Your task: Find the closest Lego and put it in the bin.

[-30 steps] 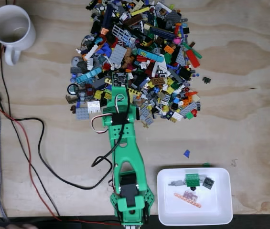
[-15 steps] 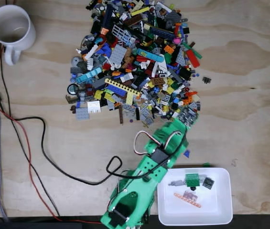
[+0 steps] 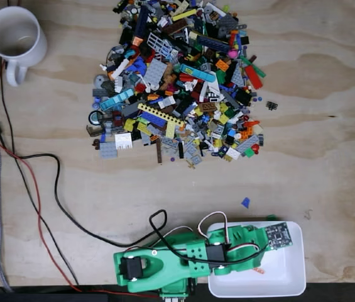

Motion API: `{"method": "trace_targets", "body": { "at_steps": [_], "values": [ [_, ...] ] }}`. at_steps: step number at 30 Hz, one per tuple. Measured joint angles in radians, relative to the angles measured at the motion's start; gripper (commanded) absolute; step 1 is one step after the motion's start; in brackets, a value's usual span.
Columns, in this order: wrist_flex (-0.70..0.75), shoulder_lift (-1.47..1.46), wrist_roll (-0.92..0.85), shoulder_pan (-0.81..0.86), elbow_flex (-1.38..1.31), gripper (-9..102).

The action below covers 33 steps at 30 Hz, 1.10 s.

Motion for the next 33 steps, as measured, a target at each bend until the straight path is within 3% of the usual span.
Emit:
{"method": "trace_targets", "body": {
  "at_steps": [3, 6, 10, 12, 15, 19, 23, 27, 33],
  "values": [
    [-0.014, 0.025, -0.02, 0.071, 0.029, 6],
    [-0.026, 0.04, -0.006, 0.1, 0.034, 22],
    [-0.041, 0.043, 0.043, 0.055, 0.023, 35],
    [-0.044, 0.043, 0.077, 0.02, -0.005, 34],
    [-0.043, 0.026, 0.121, -0.054, -0.091, 23],
    [0.014, -0.035, 0.19, -0.287, -0.255, 6],
    [0.115, -0.08, 0.255, -0.575, -0.37, 0],
    [0.186, -0.156, 0.31, -0.896, -0.393, 2],
    [0.153, -0.304, 0.347, -1.189, -0.374, 3]
  ]
}}
